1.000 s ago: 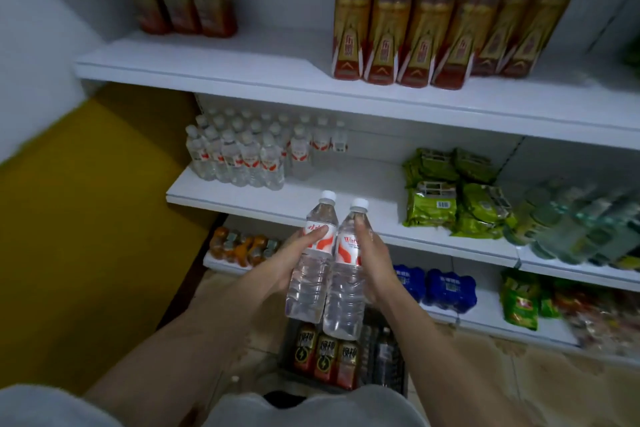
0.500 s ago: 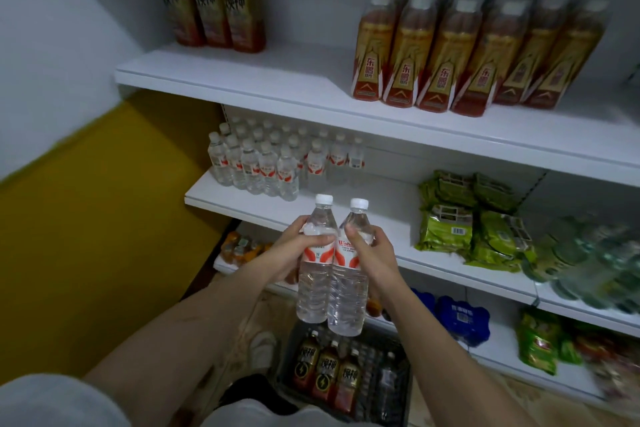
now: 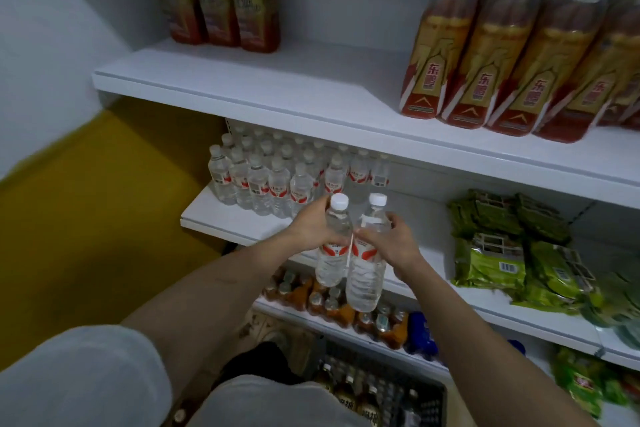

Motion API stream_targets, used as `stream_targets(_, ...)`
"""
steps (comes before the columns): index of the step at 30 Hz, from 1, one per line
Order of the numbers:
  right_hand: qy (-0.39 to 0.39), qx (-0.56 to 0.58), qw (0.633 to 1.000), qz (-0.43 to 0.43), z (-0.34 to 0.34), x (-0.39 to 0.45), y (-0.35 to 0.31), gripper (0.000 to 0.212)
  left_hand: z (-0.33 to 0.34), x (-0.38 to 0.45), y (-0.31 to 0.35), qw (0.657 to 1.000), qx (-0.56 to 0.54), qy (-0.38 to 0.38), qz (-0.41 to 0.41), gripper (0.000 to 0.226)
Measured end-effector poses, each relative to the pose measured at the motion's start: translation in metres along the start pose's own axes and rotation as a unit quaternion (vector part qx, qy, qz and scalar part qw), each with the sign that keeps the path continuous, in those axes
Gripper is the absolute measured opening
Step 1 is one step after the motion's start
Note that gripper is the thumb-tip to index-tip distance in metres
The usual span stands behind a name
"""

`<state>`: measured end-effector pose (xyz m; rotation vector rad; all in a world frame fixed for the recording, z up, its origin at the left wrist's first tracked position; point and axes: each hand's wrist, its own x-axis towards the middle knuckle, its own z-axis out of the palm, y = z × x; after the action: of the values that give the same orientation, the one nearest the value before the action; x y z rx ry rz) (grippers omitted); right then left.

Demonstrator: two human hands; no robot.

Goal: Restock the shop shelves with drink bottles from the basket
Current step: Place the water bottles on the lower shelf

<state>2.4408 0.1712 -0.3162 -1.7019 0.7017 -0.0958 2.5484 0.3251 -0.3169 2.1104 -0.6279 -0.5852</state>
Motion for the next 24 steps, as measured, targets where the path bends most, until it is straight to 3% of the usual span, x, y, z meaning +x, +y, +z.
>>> stream_targets(6,0.048,-0.072,0.996,-0.026,0.020,0.102,-0.006,0.069,-0.021,0.086,-0.029,0.977,0.192,-0.014,0.088,0.083)
stream_targets(13,0.060,-0.183,0.978,-0.083,0.044,0.186,-0.010,0.064,-0.027,0.154,-0.062,0.958,0.243,-0.008,0.155,0.072)
stream_targets(16,0.068,-0.175,0.976,-0.111,0.050,0.208,-0.007,0.054,-0.020,0.172,-0.075,0.949,0.280,-0.029,0.143,0.067)
stream_targets(20,0.065,-0.173,0.979,-0.080,0.058,0.234,0.002,0.052,-0.006,0.186,-0.097,0.942,0.305,-0.007,0.141,0.058)
stream_targets(24,0.058,-0.185,0.980,-0.037,0.063,0.250,0.011,0.055,-0.009,0.201,-0.092,0.933,0.342,-0.020,0.112,0.082)
